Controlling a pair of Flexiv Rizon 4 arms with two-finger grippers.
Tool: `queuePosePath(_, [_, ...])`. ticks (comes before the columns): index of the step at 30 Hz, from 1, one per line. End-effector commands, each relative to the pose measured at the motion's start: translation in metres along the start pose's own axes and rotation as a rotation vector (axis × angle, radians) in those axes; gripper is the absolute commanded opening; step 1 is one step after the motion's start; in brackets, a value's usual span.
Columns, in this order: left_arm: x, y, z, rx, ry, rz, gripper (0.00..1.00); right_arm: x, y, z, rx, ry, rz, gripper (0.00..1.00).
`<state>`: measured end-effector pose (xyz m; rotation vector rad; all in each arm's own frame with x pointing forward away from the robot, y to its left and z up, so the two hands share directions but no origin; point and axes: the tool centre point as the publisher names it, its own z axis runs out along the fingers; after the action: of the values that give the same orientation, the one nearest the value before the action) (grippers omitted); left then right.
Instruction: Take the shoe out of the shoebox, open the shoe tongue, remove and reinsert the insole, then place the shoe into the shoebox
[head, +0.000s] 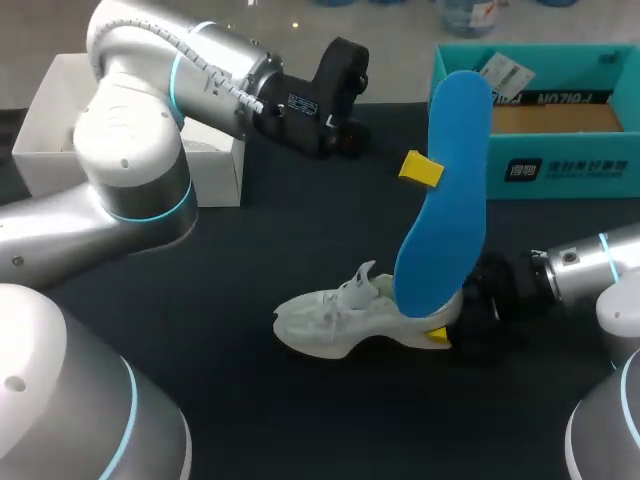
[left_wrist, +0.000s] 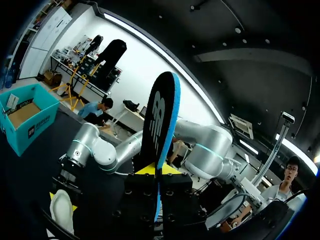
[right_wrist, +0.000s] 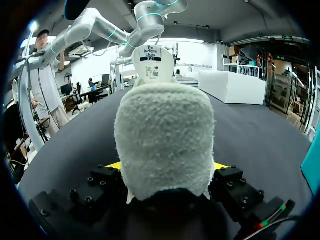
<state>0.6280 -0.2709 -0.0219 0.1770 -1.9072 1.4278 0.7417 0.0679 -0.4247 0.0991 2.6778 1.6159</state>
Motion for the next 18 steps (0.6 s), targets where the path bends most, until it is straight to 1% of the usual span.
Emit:
queuePosePath(1, [0.012, 0.006, -0.009, 0.030, 0.000, 0.006, 0.00, 0.000, -0.004, 0.002, 0.003, -0.001, 0.000, 0.00])
queuePosePath(7, [0.032, 0.005, -0.021, 0.049, 0.017, 0.011, 0.00, 0.000, -0.004, 0.002, 0.003, -0.001, 0.000, 0.00])
queuePosePath(11, [0.047, 0.003, -0.026, 0.068, 0.078, -0.010, 0.00, 0.000, -0.004, 0.002, 0.003, -0.001, 0.000, 0.00])
queuePosePath(13, [0.053, 0.004, -0.027, 0.066, 0.101, -0.018, 0.00, 0.000, -0.004, 0.002, 0.003, -0.001, 0.000, 0.00])
queuePosePath(15, [0.059, 0.004, -0.029, 0.068, 0.102, -0.003, 0.00, 0.000, -0.004, 0.002, 0.003, -0.001, 0.000, 0.00])
queuePosePath(18, [0.064, 0.005, -0.030, 0.063, 0.109, -0.005, 0.00, 0.000, -0.004, 0.002, 0.003, -0.001, 0.000, 0.00])
